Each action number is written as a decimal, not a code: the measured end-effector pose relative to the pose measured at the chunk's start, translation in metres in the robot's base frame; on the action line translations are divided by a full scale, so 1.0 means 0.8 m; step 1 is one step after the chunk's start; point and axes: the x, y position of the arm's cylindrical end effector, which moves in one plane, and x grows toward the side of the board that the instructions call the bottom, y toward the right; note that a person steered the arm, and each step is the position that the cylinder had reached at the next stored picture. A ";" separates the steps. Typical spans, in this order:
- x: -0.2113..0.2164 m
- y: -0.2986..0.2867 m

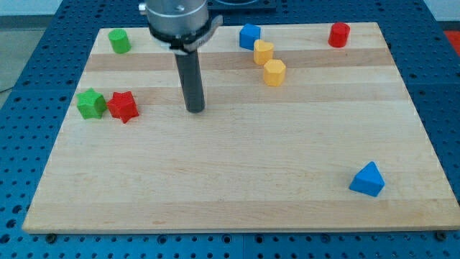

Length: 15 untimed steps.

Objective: Place the heart to the center right

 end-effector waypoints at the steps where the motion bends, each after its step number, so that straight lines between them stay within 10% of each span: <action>1: -0.055 0.007; 5: -0.127 0.022; 9: -0.119 0.292; 15: -0.126 0.303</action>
